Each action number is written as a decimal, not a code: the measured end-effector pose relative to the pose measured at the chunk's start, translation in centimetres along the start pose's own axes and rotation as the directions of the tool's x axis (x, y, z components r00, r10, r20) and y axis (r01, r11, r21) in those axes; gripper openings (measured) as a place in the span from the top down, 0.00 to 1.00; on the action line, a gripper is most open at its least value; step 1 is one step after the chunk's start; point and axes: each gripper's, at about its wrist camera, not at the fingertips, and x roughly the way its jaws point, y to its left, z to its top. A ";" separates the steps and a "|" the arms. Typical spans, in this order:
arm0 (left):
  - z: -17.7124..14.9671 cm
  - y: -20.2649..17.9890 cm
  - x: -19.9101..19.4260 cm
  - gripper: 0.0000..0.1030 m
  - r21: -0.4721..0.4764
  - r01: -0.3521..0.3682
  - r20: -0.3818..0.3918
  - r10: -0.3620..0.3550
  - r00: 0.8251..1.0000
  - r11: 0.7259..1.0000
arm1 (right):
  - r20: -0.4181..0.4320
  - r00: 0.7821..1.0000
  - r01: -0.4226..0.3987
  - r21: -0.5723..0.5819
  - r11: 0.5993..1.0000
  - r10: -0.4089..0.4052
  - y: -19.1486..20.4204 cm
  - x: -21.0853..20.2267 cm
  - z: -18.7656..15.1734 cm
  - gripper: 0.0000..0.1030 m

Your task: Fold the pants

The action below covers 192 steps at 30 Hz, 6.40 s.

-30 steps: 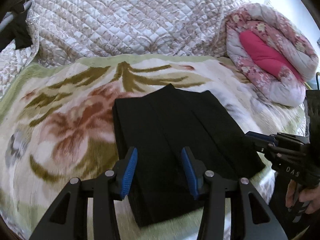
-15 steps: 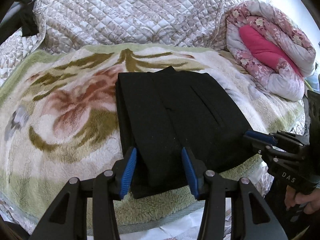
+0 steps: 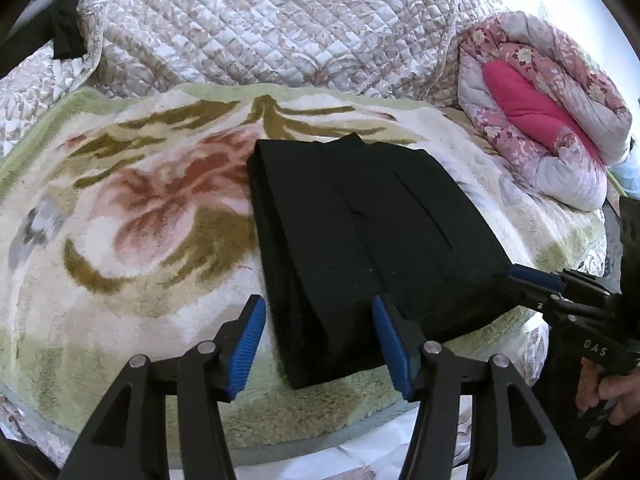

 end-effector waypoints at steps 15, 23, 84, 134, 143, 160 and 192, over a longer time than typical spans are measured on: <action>0.3 -0.5 -3.0 0.45 0.021 0.004 0.036 -0.004 0.999 1.000 | 0.024 1.000 -0.010 0.027 1.000 0.009 0.4 -1.6 0.2 0.70; -0.7 -0.9 -0.5 0.43 0.029 0.008 -0.048 -0.006 0.999 1.000 | -0.018 1.000 -0.007 -0.003 1.000 0.007 1.0 -0.2 -0.2 0.70; 4.6 4.4 5.8 0.38 -0.232 0.210 -0.023 -0.221 0.975 0.950 | -0.023 0.964 -0.239 0.358 0.903 0.264 -7.1 5.9 5.0 0.66; 10.8 7.6 2.4 0.71 -0.129 -0.042 0.095 0.054 0.994 0.991 | 0.017 0.996 -0.091 0.045 0.995 0.091 -0.8 5.8 11.6 0.70; 5.4 3.9 1.7 0.71 -0.095 -0.100 0.021 0.102 0.995 0.991 | -0.025 1.000 -0.018 -0.014 1.000 0.017 2.2 5.0 7.5 0.50; 2.9 2.8 3.6 0.62 -0.043 -0.179 -0.037 0.177 0.983 0.983 | -0.076 0.997 0.030 -0.069 0.997 -0.035 3.0 7.1 4.7 0.36; 2.8 2.6 3.8 0.57 -0.028 -0.188 -0.020 0.187 0.982 0.982 | -0.064 0.997 0.040 -0.098 0.994 -0.046 3.5 7.5 4.5 0.26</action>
